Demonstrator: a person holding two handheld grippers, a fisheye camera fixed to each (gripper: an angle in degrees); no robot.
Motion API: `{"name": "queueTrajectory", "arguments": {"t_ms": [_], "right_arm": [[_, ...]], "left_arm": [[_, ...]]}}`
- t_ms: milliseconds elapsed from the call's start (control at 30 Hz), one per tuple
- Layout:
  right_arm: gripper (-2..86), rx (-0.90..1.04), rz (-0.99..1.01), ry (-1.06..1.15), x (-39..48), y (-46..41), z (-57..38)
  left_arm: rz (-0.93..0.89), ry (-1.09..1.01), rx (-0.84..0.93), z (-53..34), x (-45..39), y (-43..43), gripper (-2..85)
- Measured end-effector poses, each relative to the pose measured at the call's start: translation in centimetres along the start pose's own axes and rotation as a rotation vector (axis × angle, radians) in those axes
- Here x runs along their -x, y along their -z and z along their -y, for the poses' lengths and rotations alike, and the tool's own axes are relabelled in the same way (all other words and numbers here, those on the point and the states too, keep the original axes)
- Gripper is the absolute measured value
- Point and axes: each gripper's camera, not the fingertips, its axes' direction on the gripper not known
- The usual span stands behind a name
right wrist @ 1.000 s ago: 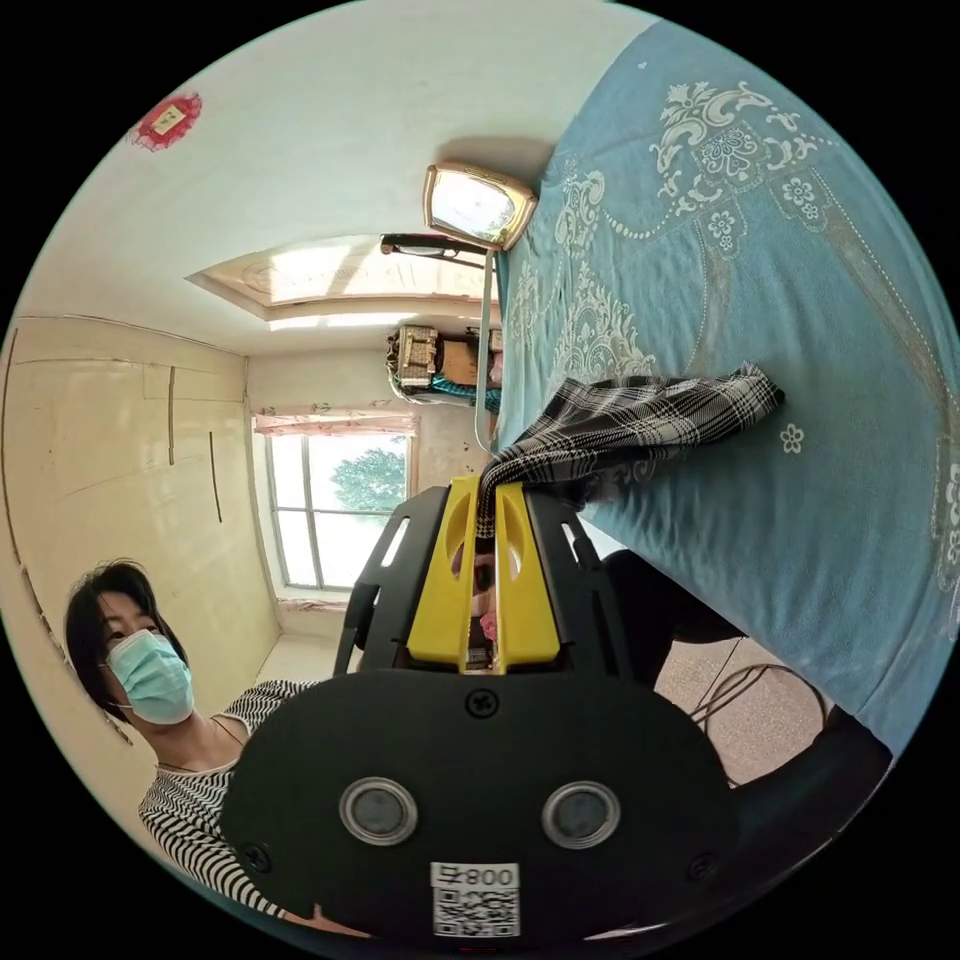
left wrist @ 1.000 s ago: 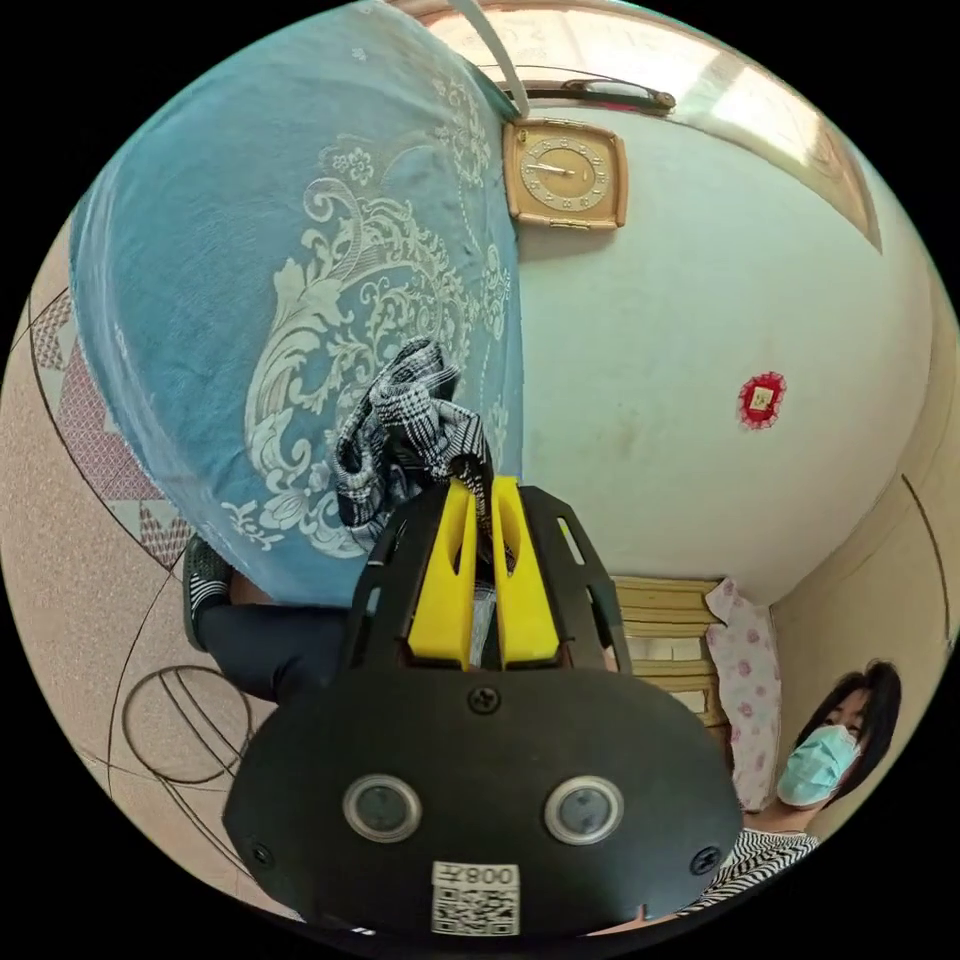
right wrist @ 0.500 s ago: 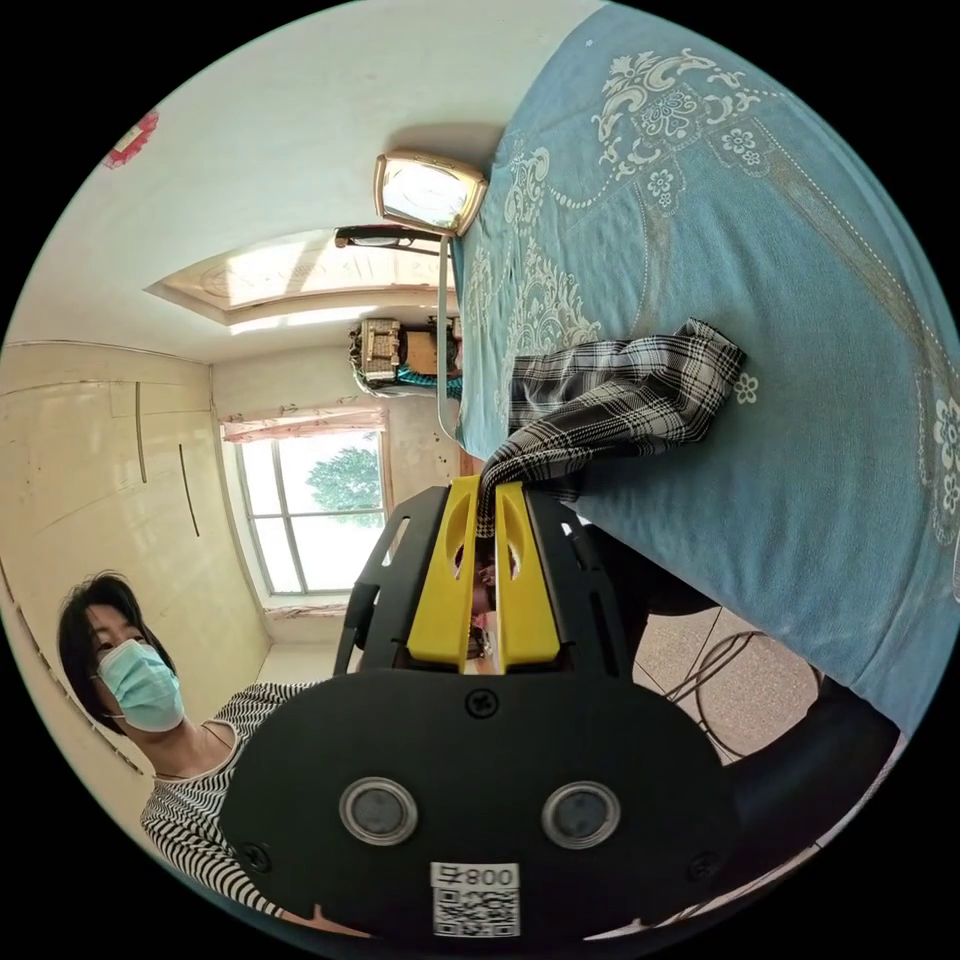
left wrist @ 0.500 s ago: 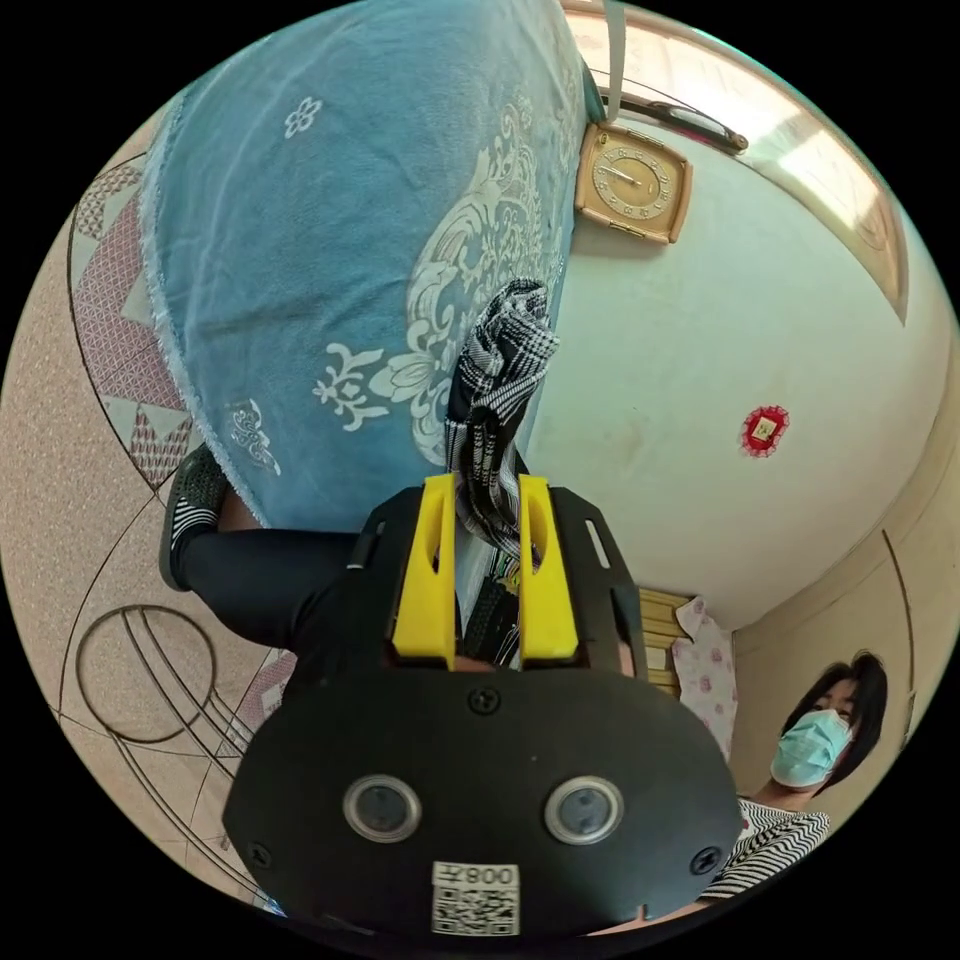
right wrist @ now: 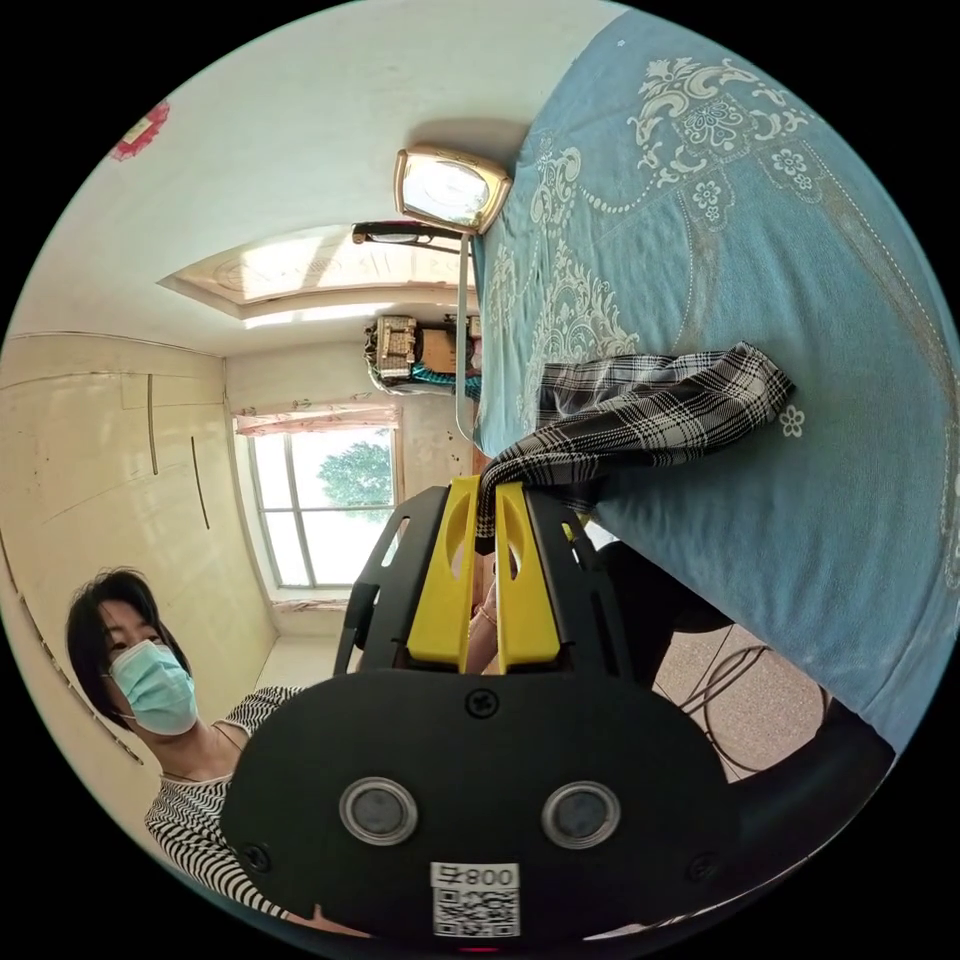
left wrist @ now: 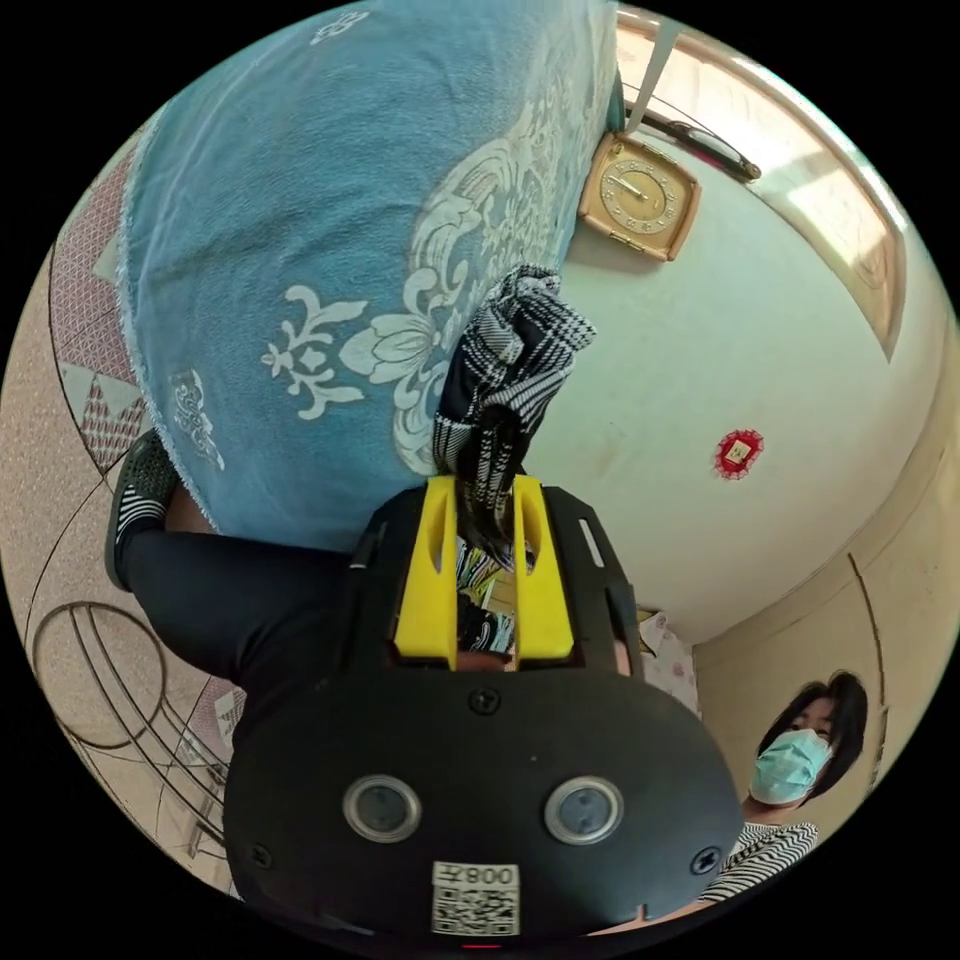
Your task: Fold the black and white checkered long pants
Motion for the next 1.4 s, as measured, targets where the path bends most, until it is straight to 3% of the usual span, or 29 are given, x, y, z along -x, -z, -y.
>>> {"name": "queueTrajectory", "arguments": {"t_ms": [100,533,733,1100,1400], "right_arm": [[1.9,-0.001,0.002,-0.002,-0.2,1.1,-0.4],[1.8,-0.041,0.015,-0.010,-1.5,8.2,-3.9],[1.8,-0.061,0.039,0.038,-0.3,12.6,-6.7],[1.8,-0.176,0.155,0.181,1.8,26.2,-19.9],[1.7,-0.401,0.186,0.224,-0.7,41.9,-34.9]], "left_arm": [[-0.089,-0.025,-0.090,1.3,-2.9,1.0,6.6],[-0.007,-0.152,-0.031,8.8,-23.3,3.8,4.6],[-0.081,-0.228,-0.023,10.6,-35.3,4.4,4.6],[-0.105,-0.469,0.195,10.8,-62.0,2.7,4.4],[0.002,-0.505,0.482,11.1,-81.2,-8.7,4.4]]}}
